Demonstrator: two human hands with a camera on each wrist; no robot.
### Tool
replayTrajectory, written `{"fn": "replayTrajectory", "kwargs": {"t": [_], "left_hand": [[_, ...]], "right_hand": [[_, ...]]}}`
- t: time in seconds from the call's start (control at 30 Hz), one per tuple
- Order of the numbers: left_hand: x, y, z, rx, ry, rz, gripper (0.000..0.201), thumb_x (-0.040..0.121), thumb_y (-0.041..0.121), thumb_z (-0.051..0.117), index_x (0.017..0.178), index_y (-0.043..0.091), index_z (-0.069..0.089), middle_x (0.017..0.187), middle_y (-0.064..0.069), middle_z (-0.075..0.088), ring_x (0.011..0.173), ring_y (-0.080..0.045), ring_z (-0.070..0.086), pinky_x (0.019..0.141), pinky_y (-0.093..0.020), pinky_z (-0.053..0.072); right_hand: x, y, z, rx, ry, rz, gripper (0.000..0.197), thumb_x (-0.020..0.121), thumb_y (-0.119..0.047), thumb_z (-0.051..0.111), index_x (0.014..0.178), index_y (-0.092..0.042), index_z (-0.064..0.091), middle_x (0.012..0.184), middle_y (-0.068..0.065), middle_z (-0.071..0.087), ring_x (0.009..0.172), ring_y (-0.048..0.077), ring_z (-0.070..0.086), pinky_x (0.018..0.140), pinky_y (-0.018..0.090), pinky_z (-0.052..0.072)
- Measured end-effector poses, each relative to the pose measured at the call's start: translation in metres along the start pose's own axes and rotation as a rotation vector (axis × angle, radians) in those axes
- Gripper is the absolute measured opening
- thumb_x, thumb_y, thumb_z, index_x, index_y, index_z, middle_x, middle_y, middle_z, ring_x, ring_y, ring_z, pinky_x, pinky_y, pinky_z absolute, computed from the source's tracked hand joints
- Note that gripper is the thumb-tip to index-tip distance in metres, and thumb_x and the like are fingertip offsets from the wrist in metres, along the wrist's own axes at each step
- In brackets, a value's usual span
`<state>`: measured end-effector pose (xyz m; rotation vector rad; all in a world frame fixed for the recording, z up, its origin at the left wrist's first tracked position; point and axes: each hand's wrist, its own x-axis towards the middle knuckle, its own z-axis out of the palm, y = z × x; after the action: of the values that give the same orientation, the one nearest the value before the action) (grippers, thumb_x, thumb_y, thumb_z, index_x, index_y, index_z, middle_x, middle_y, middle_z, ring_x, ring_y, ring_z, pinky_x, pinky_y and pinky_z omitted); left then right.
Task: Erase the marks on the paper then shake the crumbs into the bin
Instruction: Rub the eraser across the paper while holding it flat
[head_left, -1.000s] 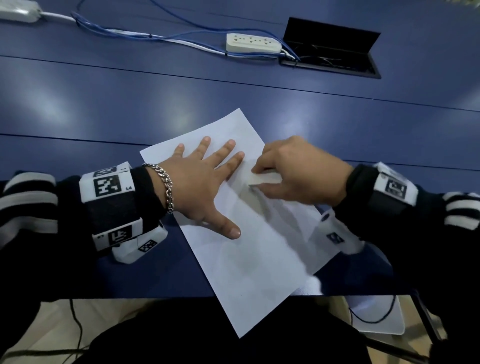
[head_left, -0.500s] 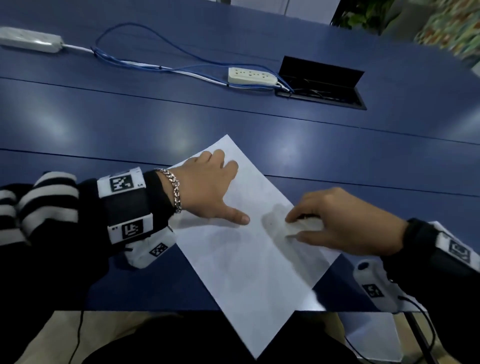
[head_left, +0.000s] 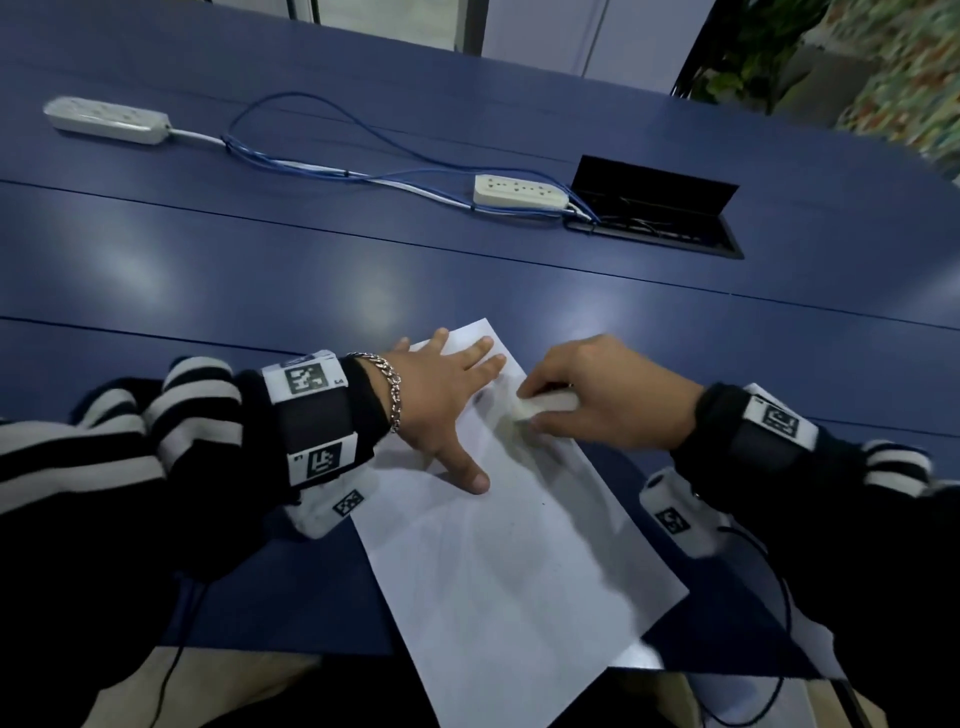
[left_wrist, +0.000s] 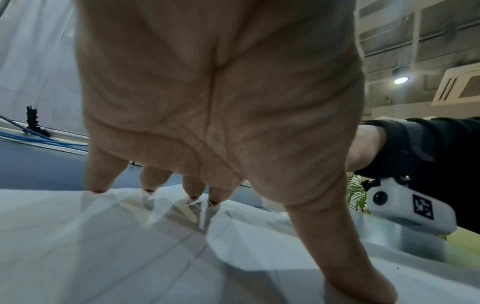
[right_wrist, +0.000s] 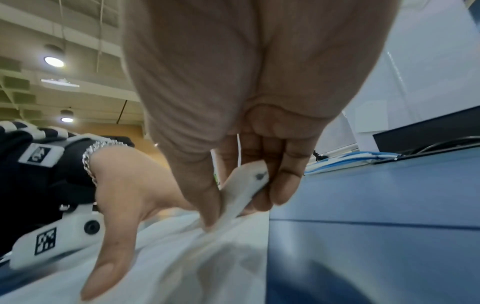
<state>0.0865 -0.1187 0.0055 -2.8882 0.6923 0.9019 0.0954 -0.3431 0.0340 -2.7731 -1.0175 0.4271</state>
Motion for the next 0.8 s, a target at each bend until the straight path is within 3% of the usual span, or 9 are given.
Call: {"fn": "replayTrajectory", "kwargs": {"t": [0.1, 0.27, 0.43, 0.63, 0.8], "left_hand": [[0.001, -0.002, 0.001, -0.015, -0.017, -0.001, 0.150, 0.059, 0.093, 0.071, 0.164, 0.035, -0.020, 0.171, 0.016, -0.026, 0.159, -0.035, -0.018, 0.125, -0.067, 0.006], [0.004, -0.004, 0.003, -0.007, -0.023, -0.013, 0.151, 0.056, 0.097, 0.067, 0.162, 0.038, -0.023, 0.169, 0.020, -0.028, 0.160, -0.033, -0.017, 0.119, -0.077, 0.009], [0.002, -0.002, 0.001, 0.018, -0.040, -0.026, 0.150, 0.057, 0.097, 0.067, 0.162, 0.037, -0.022, 0.169, 0.020, -0.029, 0.160, -0.033, -0.017, 0.112, -0.085, 0.012], [0.001, 0.000, -0.001, 0.032, -0.051, -0.037, 0.150, 0.057, 0.098, 0.065, 0.162, 0.037, -0.023, 0.168, 0.021, -0.030, 0.160, -0.031, -0.017, 0.111, -0.086, 0.014], [0.001, -0.001, 0.000, 0.046, -0.042, -0.037, 0.151, 0.056, 0.099, 0.065, 0.162, 0.037, -0.022, 0.168, 0.021, -0.029, 0.160, -0.031, -0.015, 0.110, -0.086, 0.015]], "right_hand": [[0.006, 0.000, 0.003, 0.015, 0.001, -0.022, 0.035, 0.085, -0.054, 0.068, 0.109, -0.029, 0.072, 0.099, -0.014, 0.066, 0.089, 0.005, 0.059, 0.086, 0.027, 0.050], [0.011, 0.000, 0.004, -0.010, 0.051, -0.004, 0.030, 0.086, -0.051, 0.068, 0.102, -0.026, 0.071, 0.093, -0.014, 0.060, 0.087, 0.009, 0.058, 0.085, 0.033, 0.051], [-0.001, -0.017, 0.004, 0.056, -0.158, -0.141, 0.036, 0.080, -0.058, 0.062, 0.099, -0.030, 0.074, 0.093, -0.015, 0.065, 0.084, 0.004, 0.060, 0.080, 0.024, 0.052], [0.019, 0.000, -0.005, -0.019, 0.029, -0.039, 0.048, 0.075, -0.064, 0.052, 0.097, -0.026, 0.074, 0.089, -0.012, 0.065, 0.080, 0.010, 0.060, 0.080, 0.033, 0.053], [0.002, -0.020, 0.004, 0.040, -0.161, -0.152, 0.036, 0.078, -0.054, 0.059, 0.099, -0.029, 0.076, 0.091, -0.013, 0.066, 0.081, 0.007, 0.060, 0.077, 0.025, 0.051]]}}
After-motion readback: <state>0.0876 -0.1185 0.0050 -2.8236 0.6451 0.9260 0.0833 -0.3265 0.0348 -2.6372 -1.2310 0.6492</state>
